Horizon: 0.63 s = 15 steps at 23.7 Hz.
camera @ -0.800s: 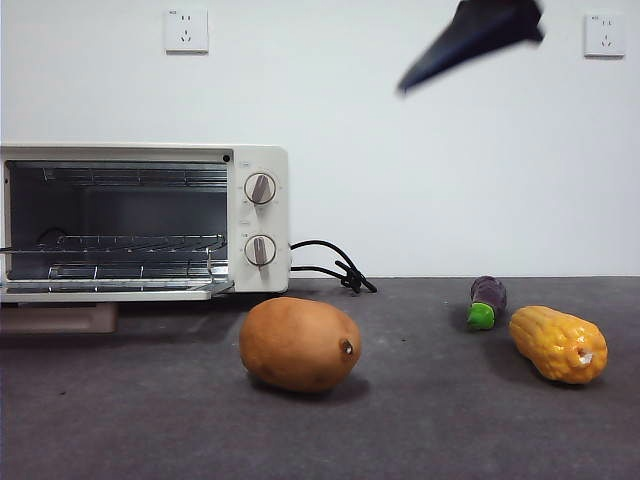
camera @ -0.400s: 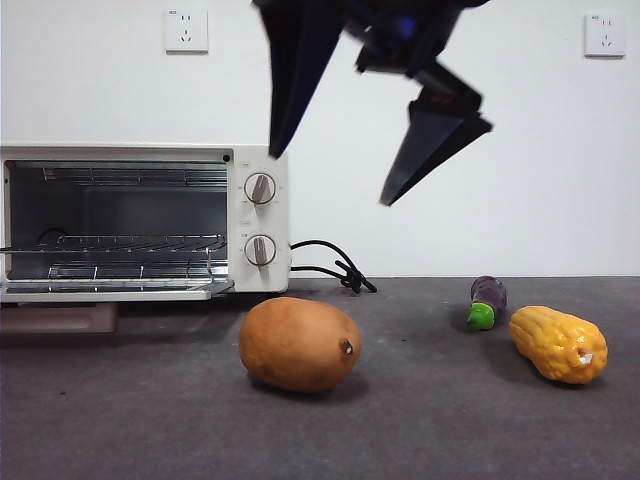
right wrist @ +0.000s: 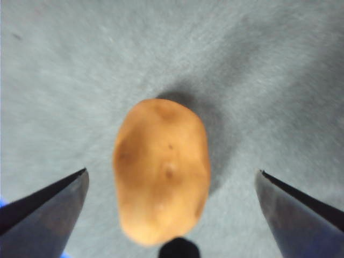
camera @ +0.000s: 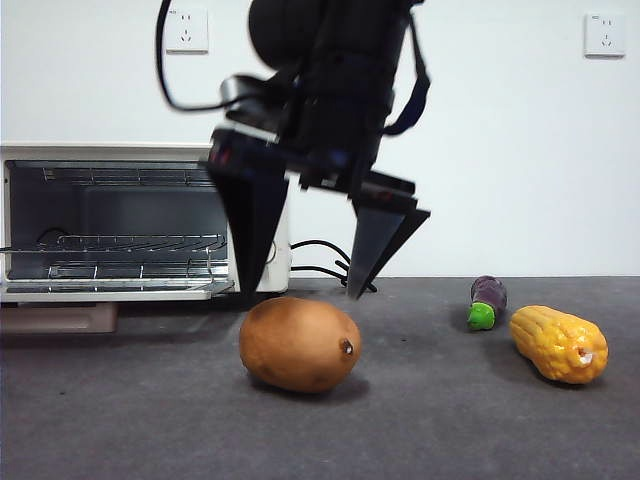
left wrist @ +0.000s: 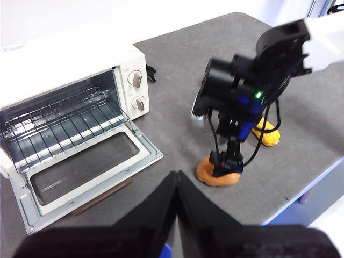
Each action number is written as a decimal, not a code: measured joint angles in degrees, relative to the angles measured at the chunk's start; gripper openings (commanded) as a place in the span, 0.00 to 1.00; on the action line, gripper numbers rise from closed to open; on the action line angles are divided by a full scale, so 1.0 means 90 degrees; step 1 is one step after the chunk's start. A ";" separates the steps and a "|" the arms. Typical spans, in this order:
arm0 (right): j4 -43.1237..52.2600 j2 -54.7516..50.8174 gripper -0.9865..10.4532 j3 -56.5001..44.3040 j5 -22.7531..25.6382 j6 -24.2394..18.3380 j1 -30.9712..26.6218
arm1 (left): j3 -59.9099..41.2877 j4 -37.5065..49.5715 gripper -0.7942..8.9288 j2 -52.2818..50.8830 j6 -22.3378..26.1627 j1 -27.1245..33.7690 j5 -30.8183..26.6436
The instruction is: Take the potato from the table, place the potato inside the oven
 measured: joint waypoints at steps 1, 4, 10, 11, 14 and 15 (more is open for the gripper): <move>0.0036 0.0114 0.64 0.0000 0.0022 -0.0061 0.0039 | -0.0002 -0.0002 0.08 -0.0010 -0.0002 0.0000 0.0000; 0.0070 0.0379 0.63 0.0000 0.0022 -0.0124 0.0068 | -0.0160 0.0002 0.08 -0.0027 -0.0002 0.0000 0.0000; 0.0068 0.0474 0.17 0.0000 0.0010 -0.0070 0.0075 | -0.1287 -0.0002 0.08 -0.0389 -0.0002 0.0000 -0.0002; 0.0066 0.0474 0.09 0.0000 -0.0005 -0.0041 0.0104 | -0.1440 -0.0007 0.08 -0.0415 -0.0002 0.0000 0.0000; 0.0075 0.0474 0.08 0.0000 -0.0036 0.0063 0.0189 | -0.1564 -0.0002 0.08 -0.0457 -0.0002 0.0000 -0.0002; 0.0080 0.0474 0.08 0.0002 -0.0083 0.0107 0.0214 | -0.1564 -0.0005 0.08 -0.0493 -0.0002 0.0000 -0.0002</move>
